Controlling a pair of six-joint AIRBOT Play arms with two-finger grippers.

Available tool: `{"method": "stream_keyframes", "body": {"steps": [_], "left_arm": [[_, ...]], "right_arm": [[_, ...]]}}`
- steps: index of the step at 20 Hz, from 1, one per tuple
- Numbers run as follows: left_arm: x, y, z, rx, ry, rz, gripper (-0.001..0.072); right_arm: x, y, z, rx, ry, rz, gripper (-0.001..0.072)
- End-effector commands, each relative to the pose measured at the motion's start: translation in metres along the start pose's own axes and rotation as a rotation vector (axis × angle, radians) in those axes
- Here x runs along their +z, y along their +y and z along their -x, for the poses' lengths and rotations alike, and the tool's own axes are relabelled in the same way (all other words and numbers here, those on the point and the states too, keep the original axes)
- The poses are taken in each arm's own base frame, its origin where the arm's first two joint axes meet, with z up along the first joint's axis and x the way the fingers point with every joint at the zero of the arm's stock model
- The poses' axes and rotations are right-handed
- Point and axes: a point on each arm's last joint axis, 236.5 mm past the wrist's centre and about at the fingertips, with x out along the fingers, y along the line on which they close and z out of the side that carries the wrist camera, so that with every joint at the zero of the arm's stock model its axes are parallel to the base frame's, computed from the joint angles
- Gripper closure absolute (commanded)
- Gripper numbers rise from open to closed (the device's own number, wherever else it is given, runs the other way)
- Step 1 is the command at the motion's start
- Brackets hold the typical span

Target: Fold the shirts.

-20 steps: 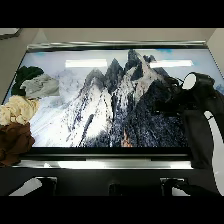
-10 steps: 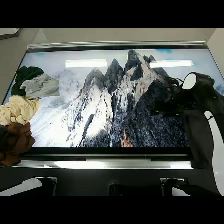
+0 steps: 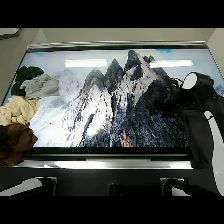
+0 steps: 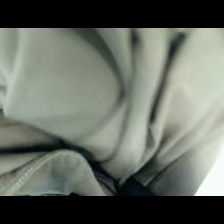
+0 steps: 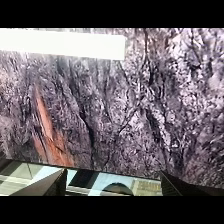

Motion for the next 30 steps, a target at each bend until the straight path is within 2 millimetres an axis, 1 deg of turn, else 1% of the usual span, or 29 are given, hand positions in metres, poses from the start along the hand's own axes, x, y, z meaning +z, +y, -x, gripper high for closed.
{"method": "stream_keyframes", "body": {"steps": [1, 2, 3, 4, 5, 6, 7, 8, 9, 10, 11, 12, 13, 14, 15, 16, 17, 18, 20, 21, 22, 24, 26, 27, 29, 30], "left_arm": [[0.041, -0.038, 0.074, -0.106, -0.248, 0.027, 0.0677], [0.061, -0.058, 0.118, -0.174, -0.403, 0.046, 0.0678], [0.074, -0.08, 0.164, -0.263, -0.546, 0.07, 0.0678], [0.079, -0.107, 0.217, -0.375, -0.69, 0.08, 0.0678], [0.073, -0.133, 0.265, -0.475, -0.806, 0.06, 0.0678], [0.055, -0.161, 0.311, -0.567, -0.906, 0.001, 0.0679], [0.028, -0.185, 0.345, -0.638, -0.965, -0.07, 0.0679], [-0.007, -0.21, 0.37, -0.711, -0.991, -0.155, 0.068], [-0.046, -0.232, 0.384, -0.785, -0.984, -0.243, 0.068], [-0.083, -0.251, 0.392, -0.854, -0.949, -0.33, 0.068], [-0.123, -0.269, 0.396, -0.929, -0.892, -0.425, 0.068], [-0.158, -0.286, 0.396, -0.994, -0.822, -0.51, 0.0681], [-0.194, -0.302, 0.392, -1.059, -0.733, -0.599, 0.0681], [-0.224, -0.317, 0.384, -1.102, -0.645, -0.677, 0.0681], [-0.256, -0.332, 0.372, -1.133, -0.546, -0.762, 0.0681], [-0.283, -0.344, 0.358, -1.141, -0.468, -0.841, 0.0681], [-0.31, -0.356, 0.339, -1.134, -0.386, -0.913, 0.0681], [-0.333, -0.366, 0.319, -1.118, -0.316, -0.969, 0.0681], [-0.376, -0.383, 0.274, -1.058, -0.2, -1.091, 0.0681], [-0.396, -0.389, 0.245, -1.011, -0.141, -1.156, 0.0681], [-0.414, -0.392, 0.214, -0.954, -0.078, -1.212, 0.068], [-0.441, -0.391, 0.152, -0.829, 0.033, -1.31, 0.0679], [-0.466, -0.383, 0.086, -0.695, 0.152, -1.376, 0.0678], [-0.478, -0.377, 0.058, -0.637, 0.207, -1.394, 0.0678], [-0.507, -0.356, 0.011, -0.532, 0.322, -1.433, 0.0676], [-0.522, -0.345, -0.001, -0.503, 0.383, -1.444, 0.0586]], "right_arm": [[-0.004, 0.0, 0.0, 0.001, 0.016, 0.001, 0.0045], [-0.004, 0.0, 0.0, 0.001, 0.016, 0.002, 0.0047], [-0.003, 0.0, 0.0, 0.0, 0.013, 0.005, 0.005], [0.0, 0.0, 0.0, 0.001, 0.002, 0.005, 0.005], [0.003, 0.001, 0.0, 0.002, -0.01, 0.005, 0.005], [0.005, 0.001, 0.0, 0.003, -0.019, 0.004, 0.005], [0.007, 0.001, 0.0, 0.003, -0.028, 0.004, 0.0051], [0.007, 0.001, 0.0, 0.003, -0.029, 0.004, 0.0052], [0.007, 0.001, 0.0, 0.003, -0.029, 0.004, 0.0052], [0.006, 0.001, 0.0, 0.002, -0.025, 0.004, 0.0053], [0.006, 0.001, 0.0, 0.002, -0.024, 0.004, 0.0053], [0.004, 0.0, 0.0, 0.002, -0.017, 0.004, 0.0053], [0.002, 0.0, 0.0, 0.001, -0.007, 0.004, 0.0053], [-0.001, 0.0, 0.0, 0.0, 0.003, 0.004, 0.0054], [-0.004, 0.0, 0.0, -0.001, 0.018, 0.004, 0.0054], [-0.008, 0.0, 0.0, -0.002, 0.031, 0.005, 0.0053], [-0.011, -0.001, 0.002, -0.005, 0.042, 0.006, 0.0053], [-0.013, -0.002, 0.005, -0.013, 0.042, 0.01, 0.0053], [-0.016, -0.009, 0.016, -0.053, 0.019, 0.025, 0.0053], [-0.017, -0.017, 0.024, -0.093, -0.003, 0.03, 0.0053], [-0.017, -0.026, 0.032, -0.138, -0.024, 0.034, 0.0053], [-0.019, -0.042, 0.046, -0.217, -0.054, 0.038, 0.0053], [-0.02, -0.052, 0.057, -0.265, -0.082, 0.04, 0.0053], [-0.02, -0.053, 0.061, -0.276, -0.092, 0.041, 0.0053], [-0.02, -0.055, 0.063, -0.286, -0.097, 0.041, 0.0053], [-0.019, -0.055, 0.063, -0.286, -0.101, 0.041, 0.0052]]}}
